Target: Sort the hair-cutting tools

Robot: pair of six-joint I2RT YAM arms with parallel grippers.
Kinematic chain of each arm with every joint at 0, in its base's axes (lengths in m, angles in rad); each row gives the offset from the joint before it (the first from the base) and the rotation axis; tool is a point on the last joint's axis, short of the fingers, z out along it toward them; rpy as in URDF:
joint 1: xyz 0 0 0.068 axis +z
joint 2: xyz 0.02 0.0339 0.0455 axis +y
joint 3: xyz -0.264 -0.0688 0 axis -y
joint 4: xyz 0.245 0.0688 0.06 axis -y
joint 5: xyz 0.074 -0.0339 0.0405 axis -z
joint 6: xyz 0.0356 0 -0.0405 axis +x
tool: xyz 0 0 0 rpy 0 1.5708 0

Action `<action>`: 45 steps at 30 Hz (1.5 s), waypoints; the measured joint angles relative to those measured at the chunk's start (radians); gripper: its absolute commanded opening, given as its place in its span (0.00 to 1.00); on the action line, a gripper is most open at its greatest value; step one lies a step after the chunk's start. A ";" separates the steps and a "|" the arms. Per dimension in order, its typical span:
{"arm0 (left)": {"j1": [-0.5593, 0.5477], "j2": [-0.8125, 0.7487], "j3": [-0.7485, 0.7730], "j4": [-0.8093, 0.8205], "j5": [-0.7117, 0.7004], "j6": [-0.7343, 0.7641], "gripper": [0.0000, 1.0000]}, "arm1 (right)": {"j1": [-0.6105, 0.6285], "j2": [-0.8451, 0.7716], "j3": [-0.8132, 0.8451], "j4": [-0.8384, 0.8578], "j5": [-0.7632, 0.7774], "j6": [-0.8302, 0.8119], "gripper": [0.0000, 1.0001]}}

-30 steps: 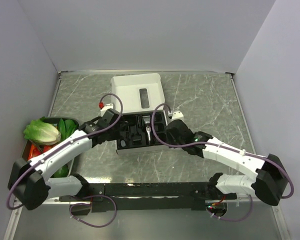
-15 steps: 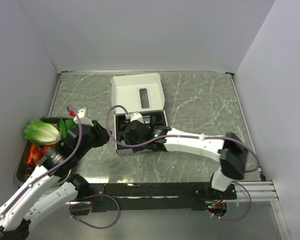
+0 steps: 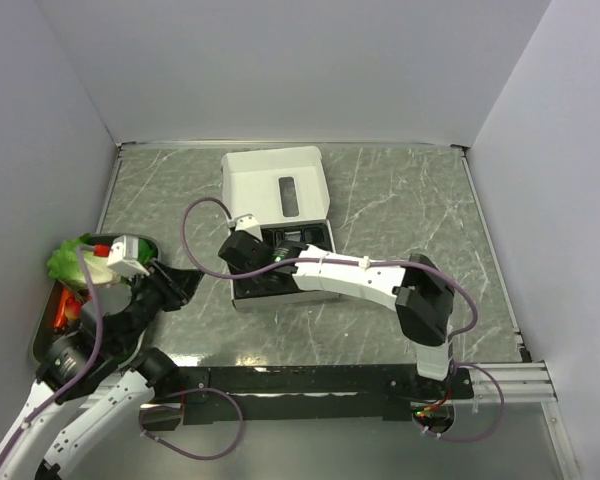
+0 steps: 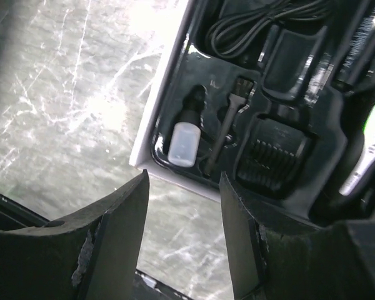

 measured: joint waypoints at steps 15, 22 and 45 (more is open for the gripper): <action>0.000 -0.086 -0.029 0.001 -0.003 -0.001 0.38 | 0.000 0.130 0.097 -0.055 -0.025 0.010 0.50; 0.000 -0.096 -0.030 0.002 -0.003 -0.001 0.39 | 0.000 0.133 0.101 -0.060 -0.027 0.009 0.47; 0.000 -0.097 -0.030 0.002 -0.003 0.000 0.40 | -0.011 0.200 0.148 -0.084 -0.026 0.009 0.21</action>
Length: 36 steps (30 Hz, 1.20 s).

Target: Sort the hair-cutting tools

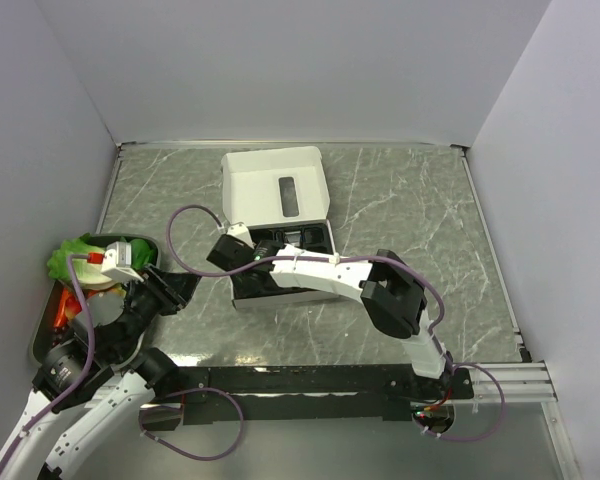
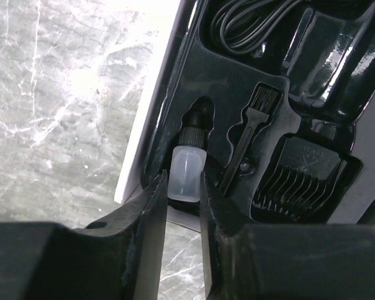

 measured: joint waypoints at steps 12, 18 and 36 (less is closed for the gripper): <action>0.000 0.000 0.000 0.000 0.007 0.001 0.40 | 0.012 -0.016 -0.001 -0.003 0.021 0.016 0.12; 0.000 0.000 0.000 0.001 0.008 0.001 0.40 | 0.033 -0.034 -0.005 -0.002 0.082 0.043 0.09; 0.000 0.000 -0.006 0.009 0.013 0.002 0.40 | 0.049 -0.041 -0.094 0.137 0.221 0.089 0.06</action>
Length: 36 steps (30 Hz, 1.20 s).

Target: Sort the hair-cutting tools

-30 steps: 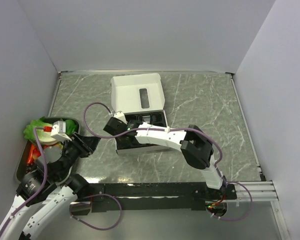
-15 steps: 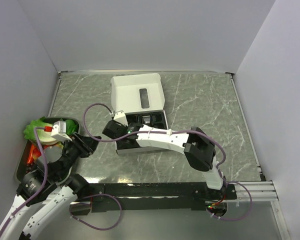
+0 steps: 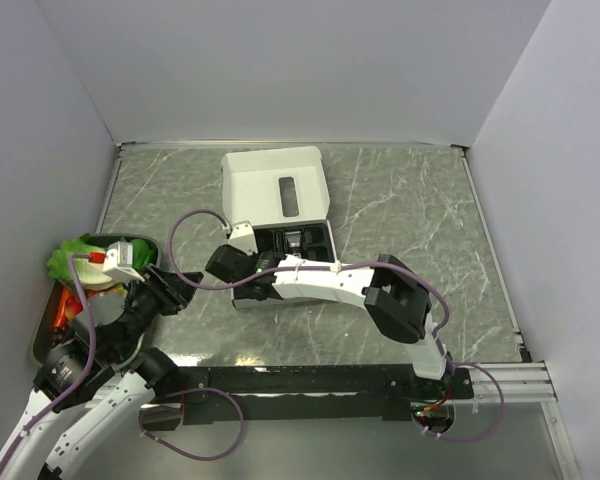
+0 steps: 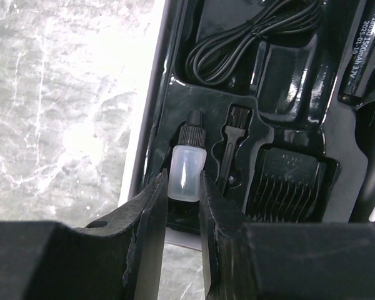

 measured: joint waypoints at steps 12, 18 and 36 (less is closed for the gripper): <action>0.000 0.000 0.000 -0.003 0.002 0.003 0.40 | 0.018 0.002 0.002 -0.005 0.000 0.006 0.07; 0.000 0.000 0.000 -0.014 0.002 0.004 0.40 | 0.018 0.011 0.007 -0.019 -0.002 0.027 0.13; 0.000 0.000 0.000 -0.026 -0.002 0.008 0.40 | 0.019 0.035 0.037 -0.051 -0.006 0.053 0.41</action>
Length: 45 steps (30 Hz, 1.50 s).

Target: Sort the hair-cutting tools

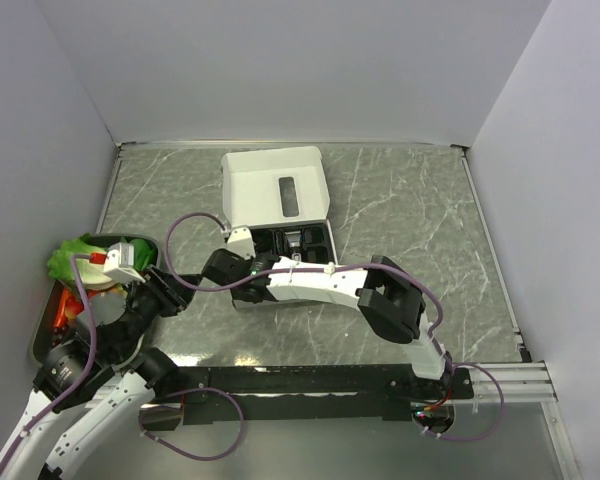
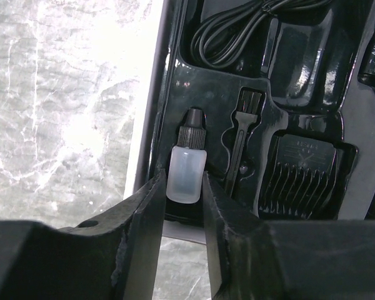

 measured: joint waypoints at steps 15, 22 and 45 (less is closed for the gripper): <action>0.000 0.000 0.000 0.001 0.003 0.000 0.40 | 0.000 0.002 0.005 -0.014 0.019 -0.003 0.47; 0.000 0.000 0.000 0.002 0.005 -0.001 0.40 | 0.003 -0.019 0.005 -0.006 0.038 -0.030 0.08; 0.000 0.016 -0.005 0.018 0.005 -0.003 0.40 | -0.016 -0.017 0.054 0.010 0.068 -0.054 0.00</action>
